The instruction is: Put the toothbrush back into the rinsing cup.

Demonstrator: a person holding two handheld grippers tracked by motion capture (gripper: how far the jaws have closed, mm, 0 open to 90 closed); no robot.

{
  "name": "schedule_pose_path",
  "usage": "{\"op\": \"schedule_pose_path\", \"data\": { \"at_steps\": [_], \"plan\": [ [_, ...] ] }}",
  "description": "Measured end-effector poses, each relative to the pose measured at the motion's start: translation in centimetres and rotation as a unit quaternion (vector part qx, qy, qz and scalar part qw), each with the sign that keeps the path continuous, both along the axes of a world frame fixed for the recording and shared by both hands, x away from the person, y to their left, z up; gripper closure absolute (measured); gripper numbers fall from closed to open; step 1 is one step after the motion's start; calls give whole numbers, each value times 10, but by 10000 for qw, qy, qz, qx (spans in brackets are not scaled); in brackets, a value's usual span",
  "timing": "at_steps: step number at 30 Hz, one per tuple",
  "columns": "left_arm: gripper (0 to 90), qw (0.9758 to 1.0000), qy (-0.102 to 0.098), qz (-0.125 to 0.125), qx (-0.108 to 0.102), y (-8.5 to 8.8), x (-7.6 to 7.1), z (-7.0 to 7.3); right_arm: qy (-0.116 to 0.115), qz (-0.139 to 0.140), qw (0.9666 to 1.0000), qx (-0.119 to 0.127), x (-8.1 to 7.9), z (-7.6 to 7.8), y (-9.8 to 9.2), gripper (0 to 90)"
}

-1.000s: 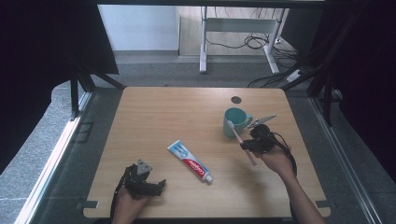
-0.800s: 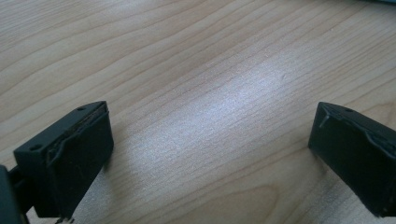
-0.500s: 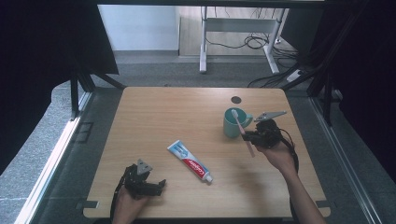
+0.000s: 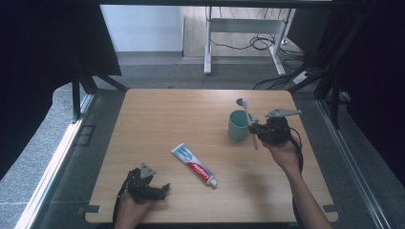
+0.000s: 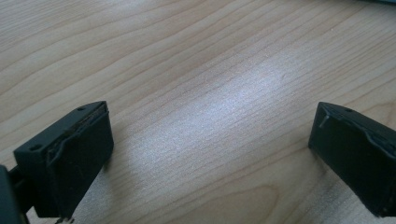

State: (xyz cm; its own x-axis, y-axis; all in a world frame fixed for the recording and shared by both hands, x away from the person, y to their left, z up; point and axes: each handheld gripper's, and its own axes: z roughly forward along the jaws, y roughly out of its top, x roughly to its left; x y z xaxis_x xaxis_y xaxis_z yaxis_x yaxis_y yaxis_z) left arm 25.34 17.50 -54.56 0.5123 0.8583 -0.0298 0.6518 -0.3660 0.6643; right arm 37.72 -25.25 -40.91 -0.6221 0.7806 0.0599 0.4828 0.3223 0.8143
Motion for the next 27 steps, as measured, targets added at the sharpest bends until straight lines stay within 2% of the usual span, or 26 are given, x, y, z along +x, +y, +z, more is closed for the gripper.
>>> {"op": "schedule_pose_path", "data": {
  "at_steps": [4, 27],
  "plan": [
    [0, 10000, -3, 5, -1, 0, 0, 0, -117, -81, 9998, 133, 4, 3, 0, 786],
    [0, 10000, 0, 1, -5, 0, 0, 0, -456, -397, 9975, 361, 32, 10, 7, 786]
  ]
}}
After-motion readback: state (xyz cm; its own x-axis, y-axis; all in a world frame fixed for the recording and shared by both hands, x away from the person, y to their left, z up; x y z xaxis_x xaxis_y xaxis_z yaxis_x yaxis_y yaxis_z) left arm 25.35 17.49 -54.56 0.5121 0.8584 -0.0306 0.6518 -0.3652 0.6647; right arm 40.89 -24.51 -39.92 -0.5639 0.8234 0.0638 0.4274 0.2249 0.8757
